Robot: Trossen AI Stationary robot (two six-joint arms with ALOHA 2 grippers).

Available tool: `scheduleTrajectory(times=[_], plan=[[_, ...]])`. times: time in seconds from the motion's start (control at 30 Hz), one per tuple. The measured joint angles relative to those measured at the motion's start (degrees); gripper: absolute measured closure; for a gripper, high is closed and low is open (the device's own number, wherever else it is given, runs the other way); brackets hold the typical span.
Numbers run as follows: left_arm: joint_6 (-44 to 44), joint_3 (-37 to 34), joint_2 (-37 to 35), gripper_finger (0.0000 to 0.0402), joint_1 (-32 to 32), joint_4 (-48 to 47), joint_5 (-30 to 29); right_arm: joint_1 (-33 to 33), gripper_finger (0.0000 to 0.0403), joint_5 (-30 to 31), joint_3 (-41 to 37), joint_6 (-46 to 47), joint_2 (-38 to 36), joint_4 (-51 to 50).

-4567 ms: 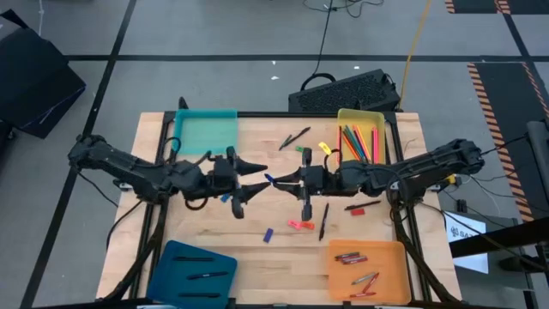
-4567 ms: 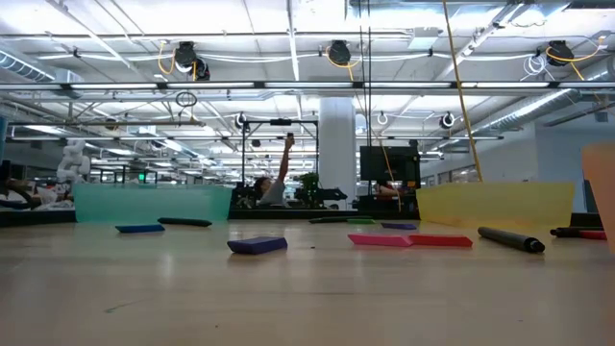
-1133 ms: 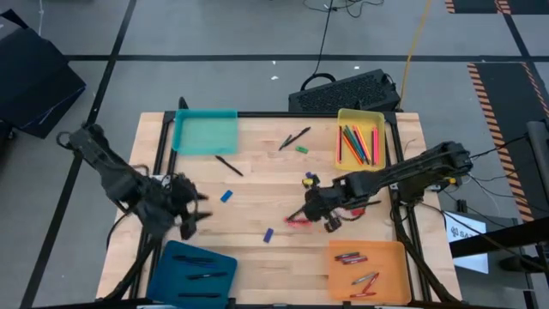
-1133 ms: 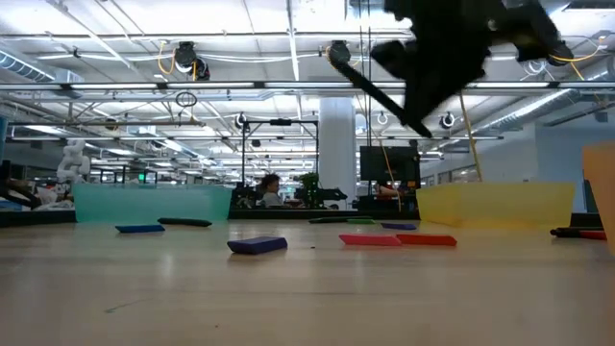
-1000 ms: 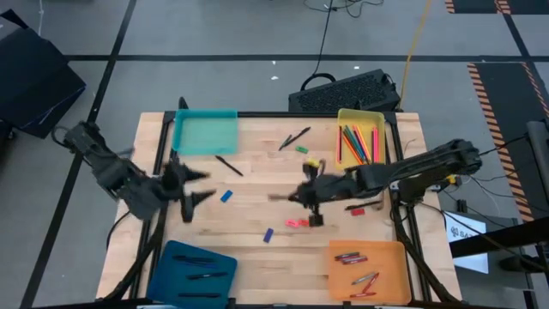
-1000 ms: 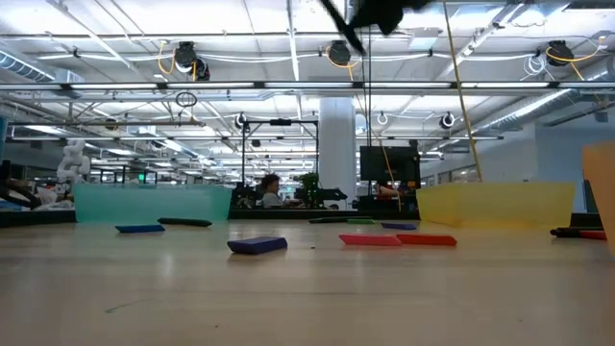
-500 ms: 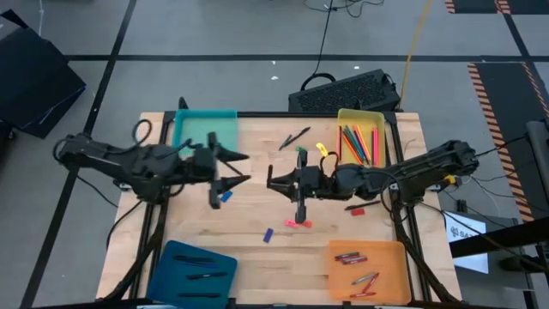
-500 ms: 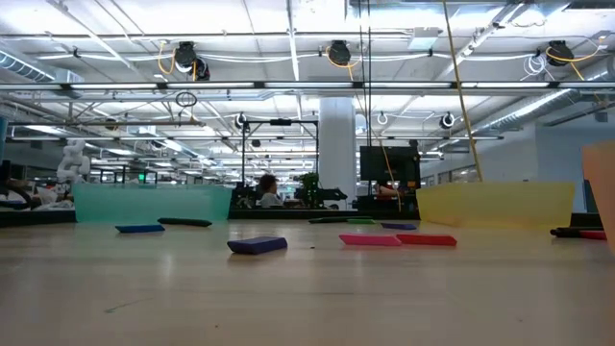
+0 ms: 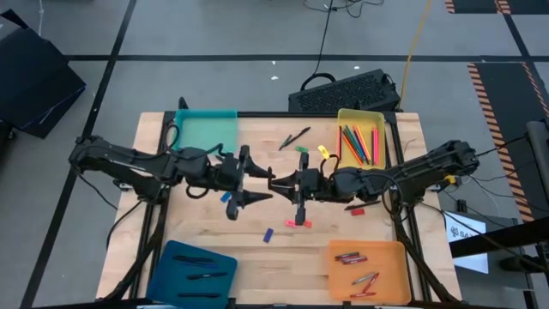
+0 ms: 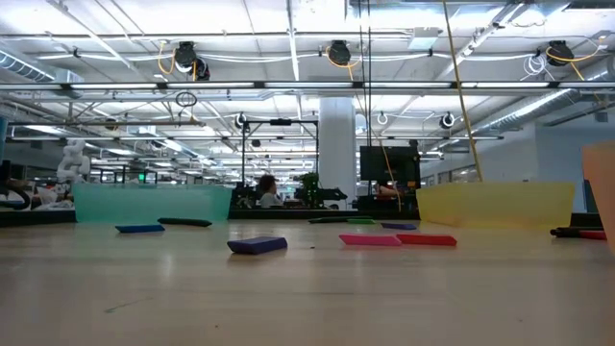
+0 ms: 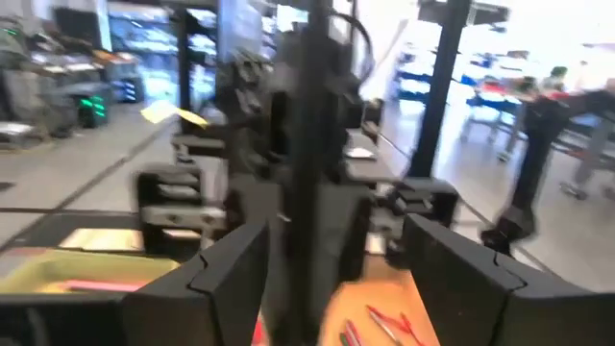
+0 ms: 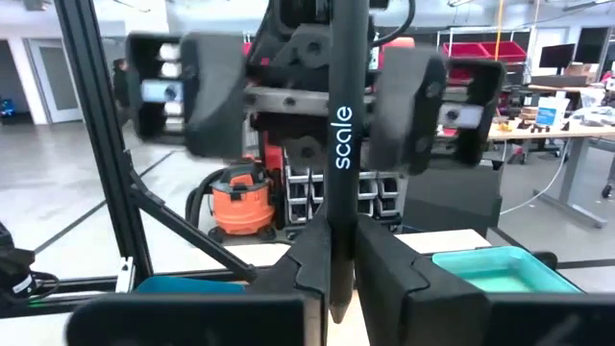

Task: Sort crayons/erasers/pens/pencils in bins
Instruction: Put the black pen into the blue bin

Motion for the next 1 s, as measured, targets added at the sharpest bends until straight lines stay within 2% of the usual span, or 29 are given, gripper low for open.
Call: scheduleTrajectory(times=[0.07, 0.13, 0.3, 0.43, 0.53, 0.63, 0.77, 0.9, 1.0], plan=[[0.0, 0.0, 0.1, 0.0178, 0.3, 0.7, -0.8, 0.0, 0.038, 0.0, 0.0, 0.0, 0.0, -0.1], [0.3, 0.0, 0.1, 0.0212, 0.5, 0.5, -0.5, 0.0, 0.0379, 0.0, 0.0, -0.1, 0.0, 0.0], [0.5, 0.0, 0.1, 0.0365, 0.6, 0.4, -0.6, 0.0, 0.0369, -0.3, 0.0, -0.1, 0.0, 0.1], [0.3, 0.0, 0.1, 0.037, 0.6, 0.1, -2.2, 0.3, 0.0342, 0.0, 0.1, -1.9, 0.0, -1.5], [0.3, 2.2, -0.3, 0.037, 0.6, -7.4, -3.2, 0.7, 0.0302, 0.1, 0.2, -2.7, -0.5, -7.5], [0.3, 8.0, -0.9, 0.037, -0.2, -22.0, -3.6, 1.2, 0.0255, -0.2, 3.3, -0.5, -1.4, -23.9], [-2.6, 15.6, -1.0, 0.037, -5.8, -49.3, -0.6, 1.5, 0.0215, -4.4, 9.8, 2.0, -1.8, -55.9], [-15.2, 15.2, -0.7, 0.037, -15.0, -68.9, 2.6, 1.4, 0.021, -6.4, 8.8, 4.9, -1.8, -79.5], [-28.5, 10.8, -0.7, 0.037, -24.1, -73.7, 7.0, 1.2, 0.022, -9.6, 4.4, 7.9, -2.2, -90.5]])
